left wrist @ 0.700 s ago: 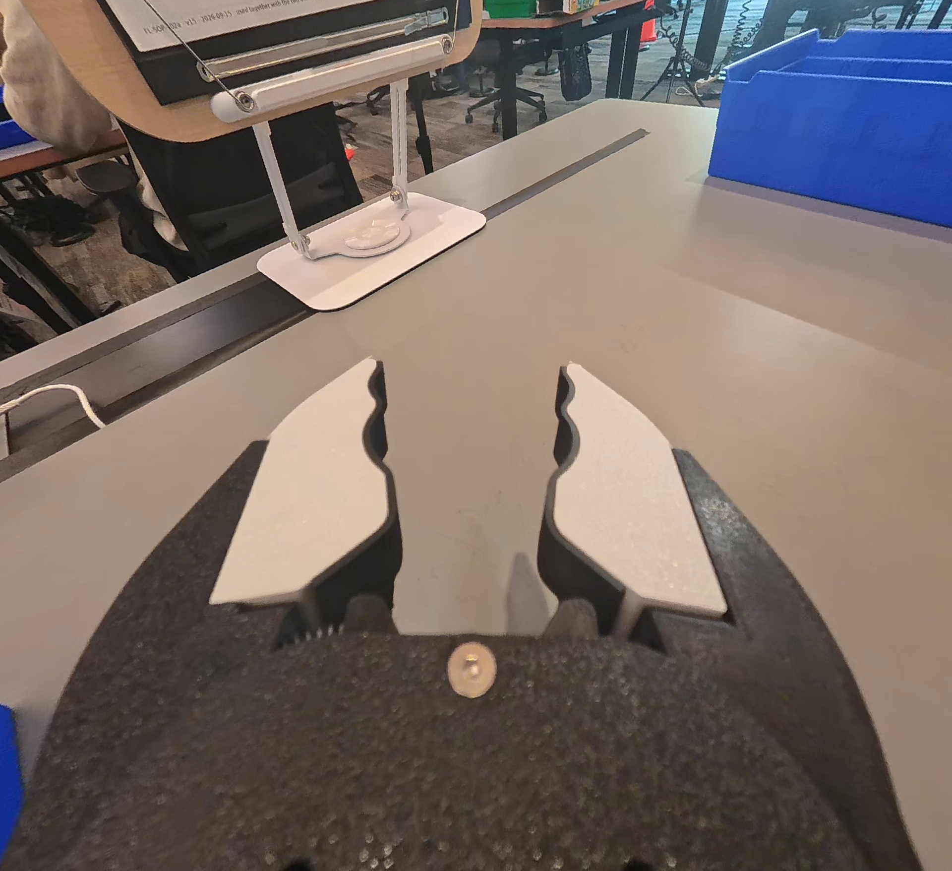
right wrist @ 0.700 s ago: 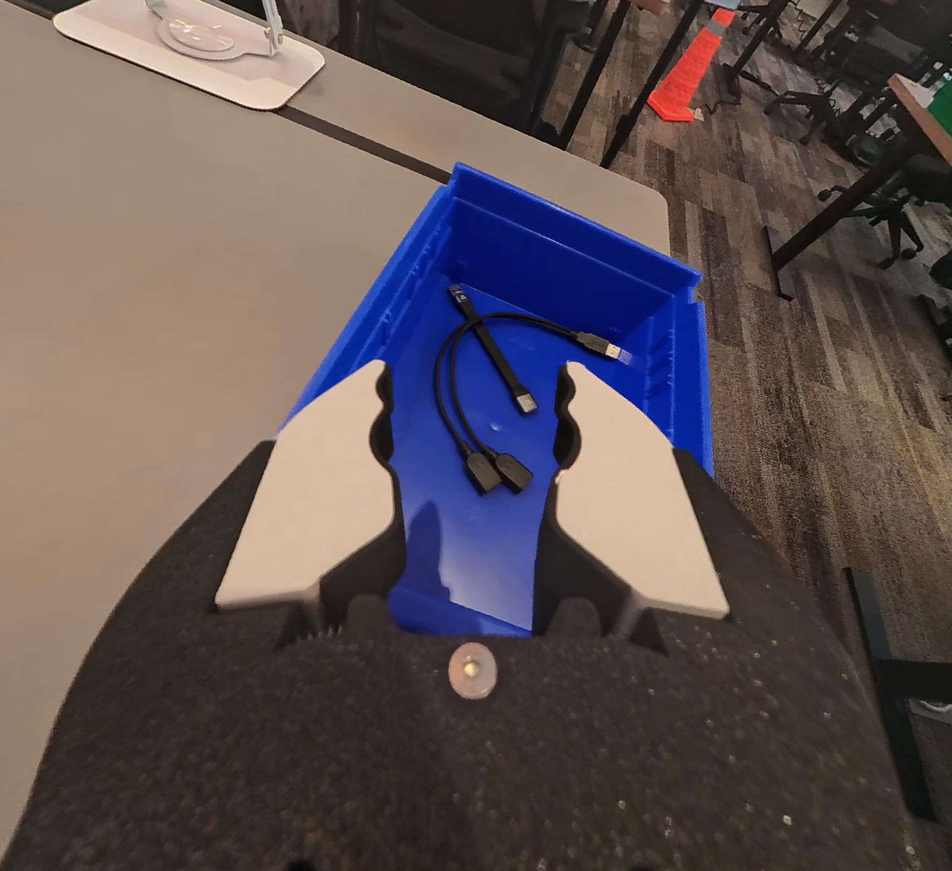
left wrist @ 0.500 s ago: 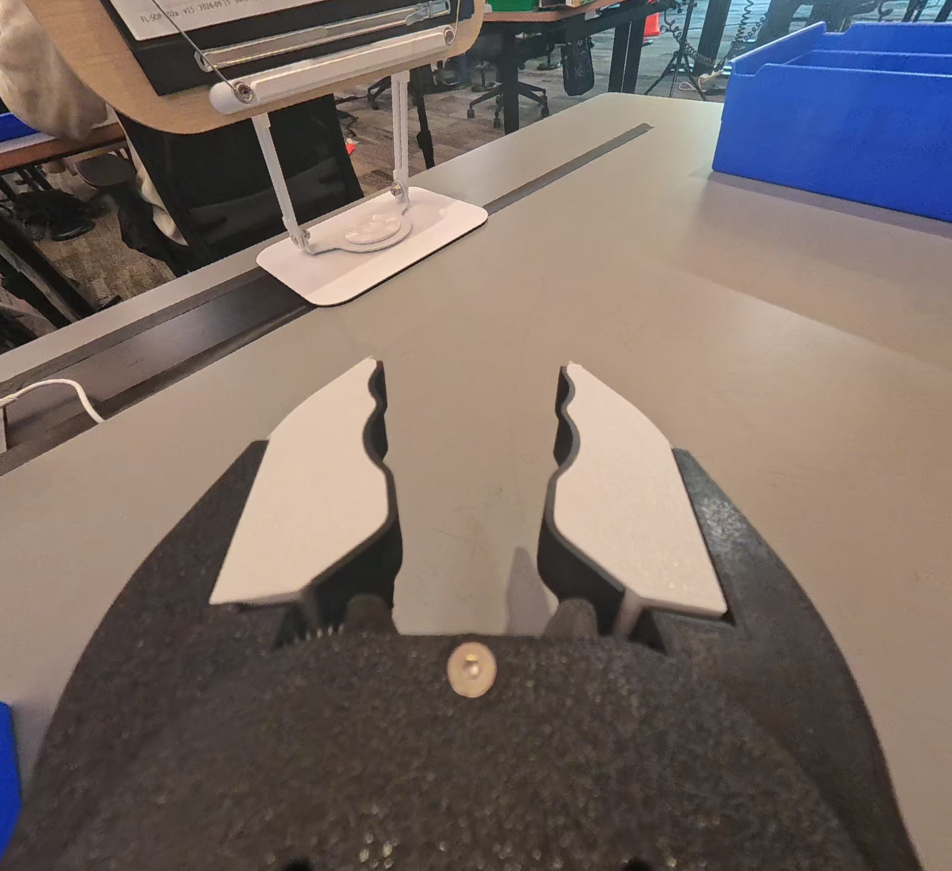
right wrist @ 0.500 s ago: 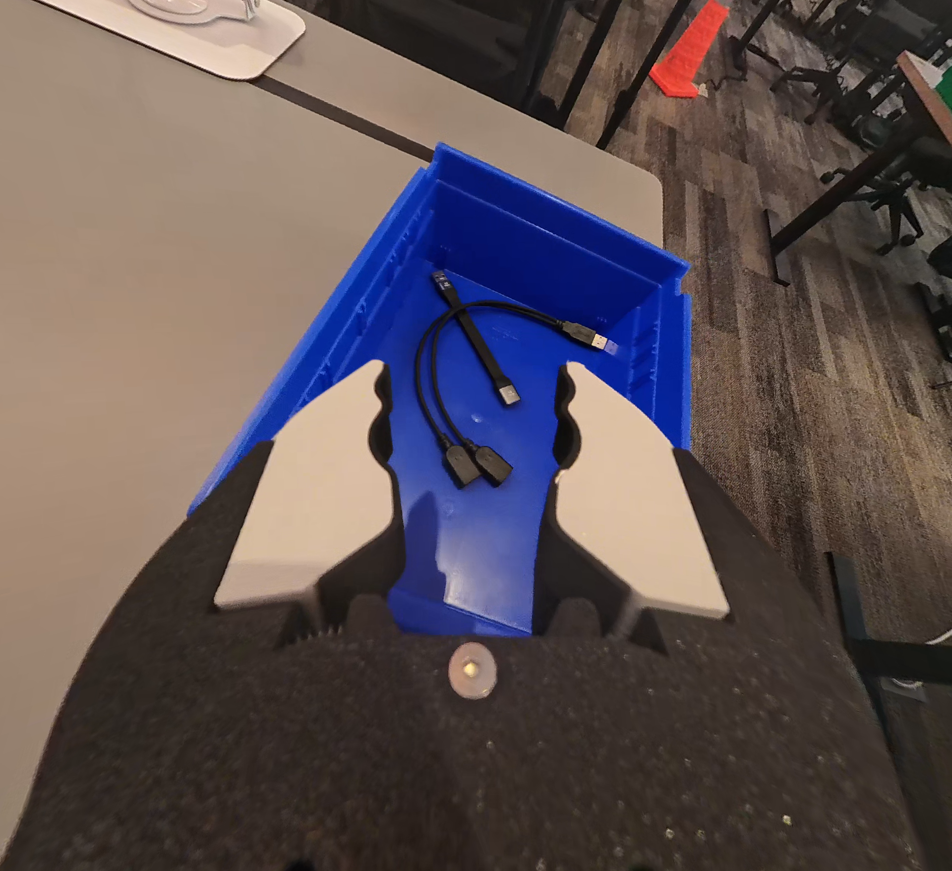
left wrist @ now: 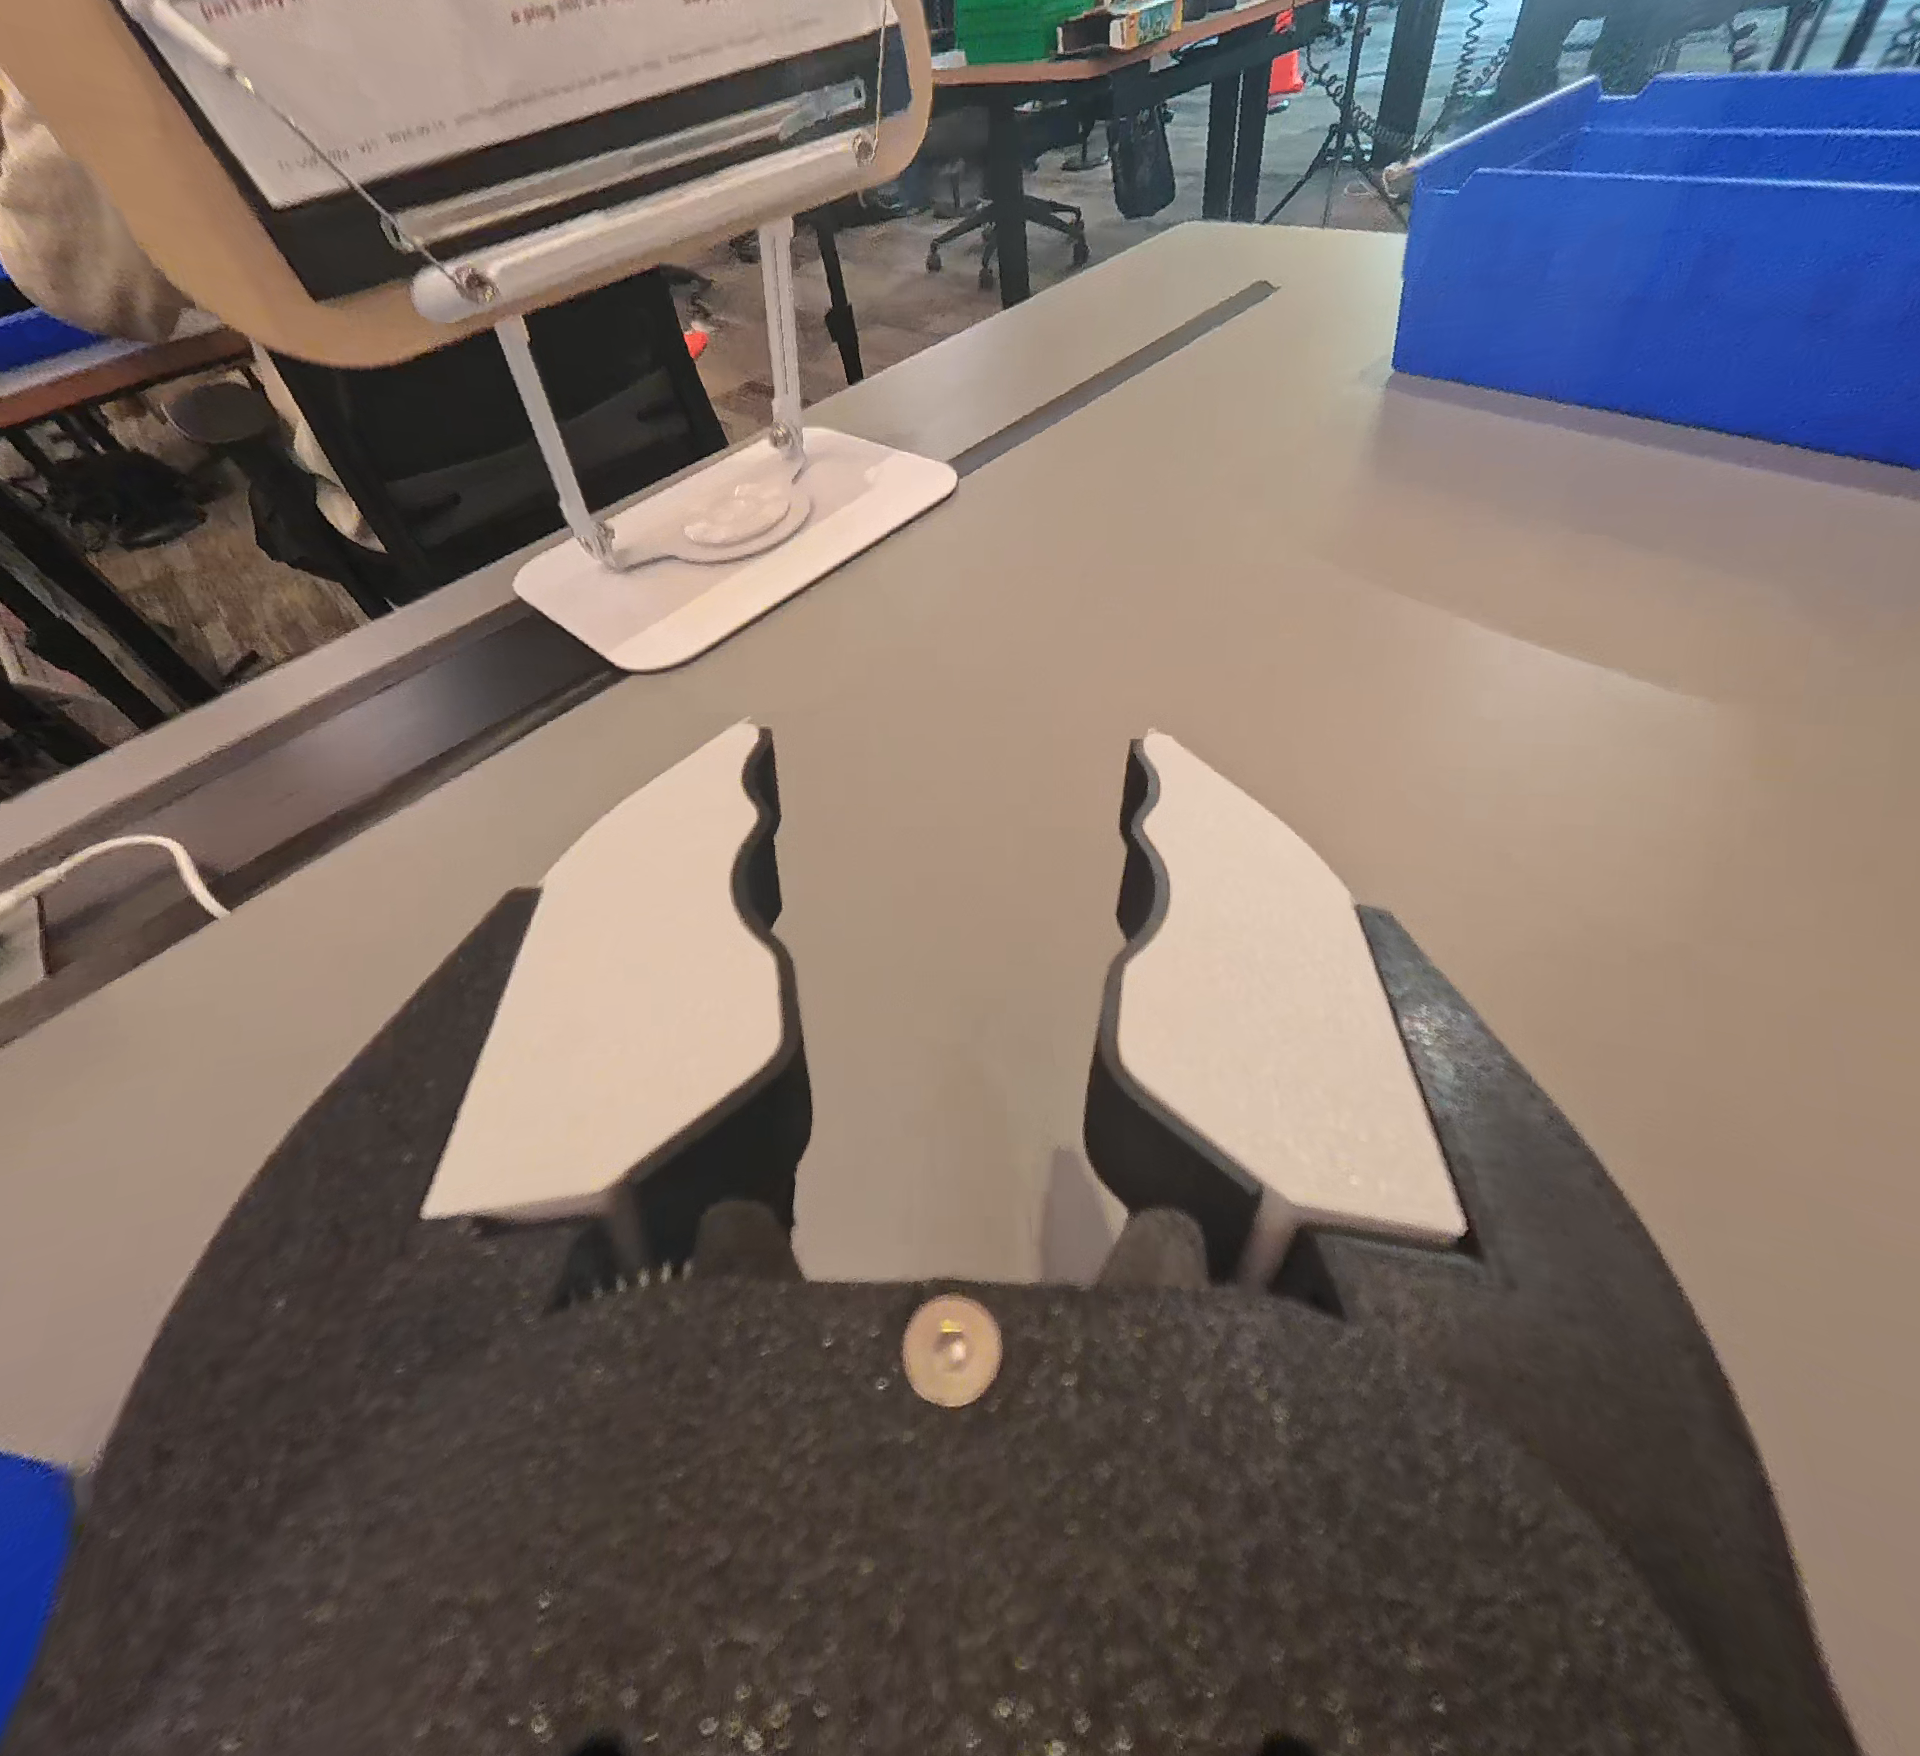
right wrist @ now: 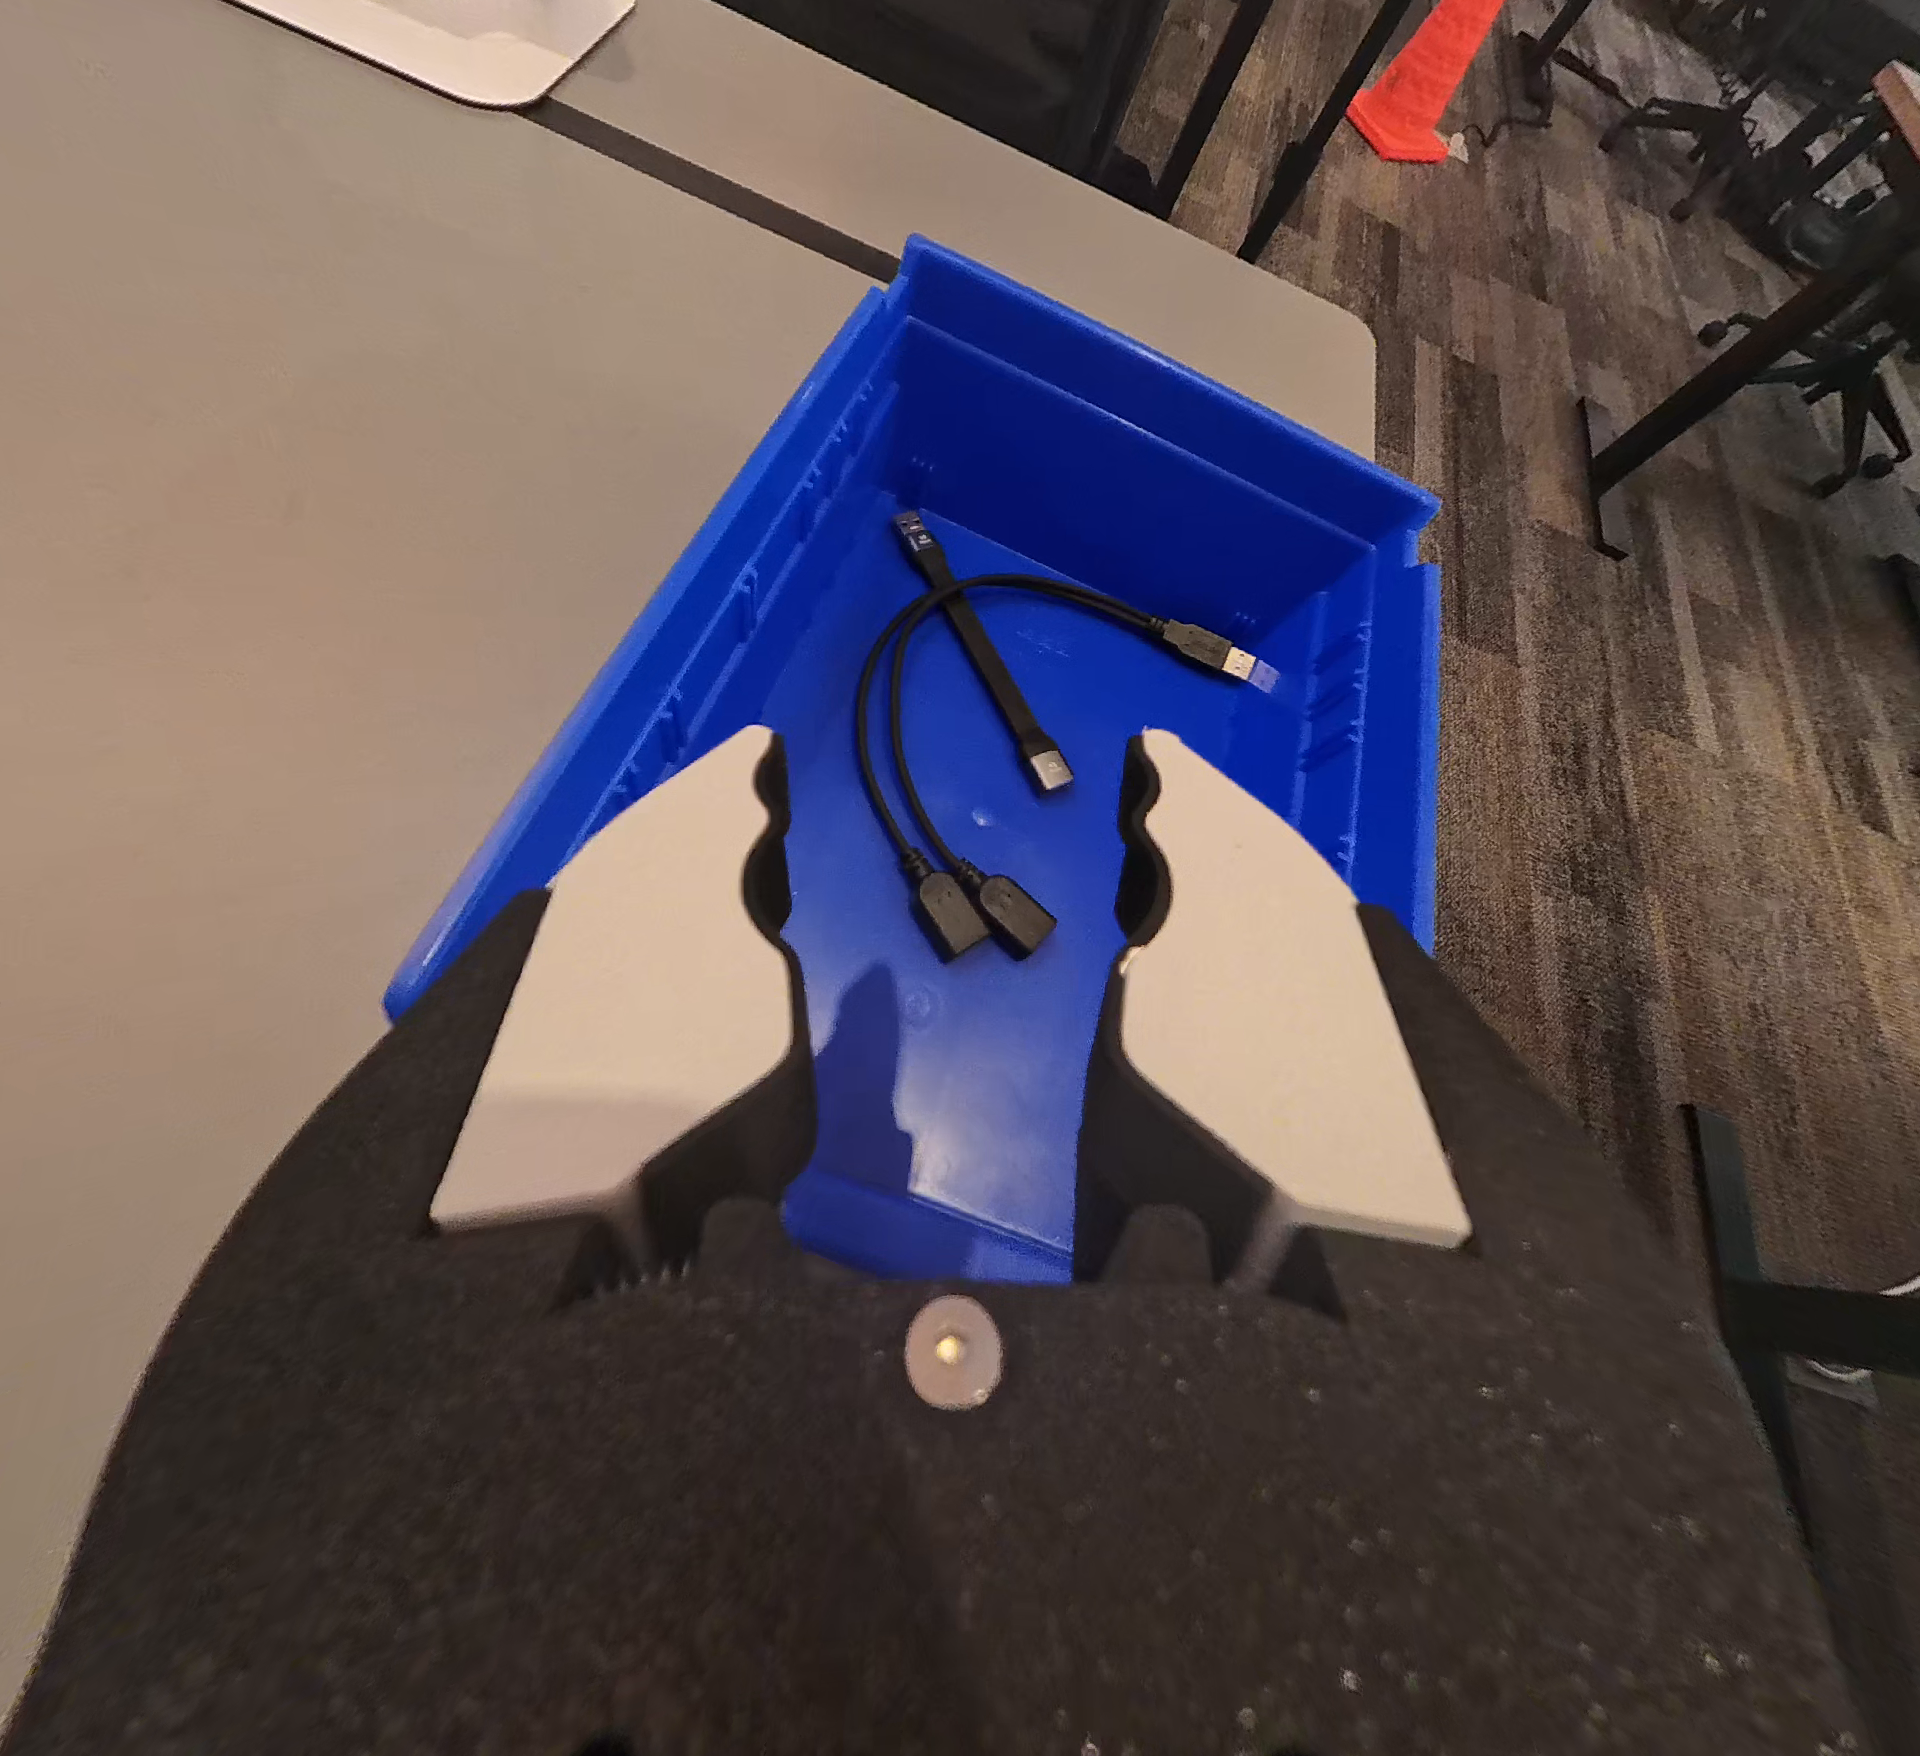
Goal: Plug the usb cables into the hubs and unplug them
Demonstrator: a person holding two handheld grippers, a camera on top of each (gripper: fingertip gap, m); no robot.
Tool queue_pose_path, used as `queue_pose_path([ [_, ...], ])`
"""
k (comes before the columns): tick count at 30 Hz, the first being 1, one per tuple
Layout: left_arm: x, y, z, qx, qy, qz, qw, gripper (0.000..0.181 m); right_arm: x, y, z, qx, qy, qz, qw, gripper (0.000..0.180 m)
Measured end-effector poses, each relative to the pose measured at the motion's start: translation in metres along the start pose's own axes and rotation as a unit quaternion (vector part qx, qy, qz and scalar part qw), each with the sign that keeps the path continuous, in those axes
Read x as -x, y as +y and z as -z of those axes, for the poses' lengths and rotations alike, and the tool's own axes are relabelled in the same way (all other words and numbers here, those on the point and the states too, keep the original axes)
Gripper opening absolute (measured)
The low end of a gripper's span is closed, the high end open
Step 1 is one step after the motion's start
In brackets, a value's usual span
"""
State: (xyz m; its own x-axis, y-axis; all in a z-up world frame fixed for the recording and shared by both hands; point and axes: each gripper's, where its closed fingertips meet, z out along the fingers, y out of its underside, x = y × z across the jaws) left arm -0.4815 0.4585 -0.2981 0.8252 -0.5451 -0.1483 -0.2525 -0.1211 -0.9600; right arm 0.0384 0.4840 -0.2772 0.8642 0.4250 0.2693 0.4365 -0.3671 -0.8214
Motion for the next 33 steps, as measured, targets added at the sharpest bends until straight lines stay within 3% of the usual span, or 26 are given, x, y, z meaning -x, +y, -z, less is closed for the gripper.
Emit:
queue_pose_path([
  [7, 0.004, -0.057, 0.061, -0.002, -0.023, -0.048, 0.999, 0.063, -0.004, -0.011, 0.01, -0.012, 0.011, 0.003, 1.0, 0.06],
  [13, 0.049, -0.074, 0.142, 0.053, -0.083, -0.092, 0.991, 0.064, 0.006, -0.014, 0.003, -0.013, -0.001, 0.01, 1.0, 0.06],
  [22, 0.127, -0.025, 0.229, 0.202, -0.142, -0.12, 0.962, 0.066, 0.014, -0.021, -0.002, -0.022, -0.013, 0.014, 1.0, 0.06],
  [33, 0.18, 0.038, 0.269, 0.355, -0.13, -0.169, 0.91, 0.069, 0.016, -0.026, 0.004, -0.022, -0.012, 0.022, 0.999, 0.06],
])
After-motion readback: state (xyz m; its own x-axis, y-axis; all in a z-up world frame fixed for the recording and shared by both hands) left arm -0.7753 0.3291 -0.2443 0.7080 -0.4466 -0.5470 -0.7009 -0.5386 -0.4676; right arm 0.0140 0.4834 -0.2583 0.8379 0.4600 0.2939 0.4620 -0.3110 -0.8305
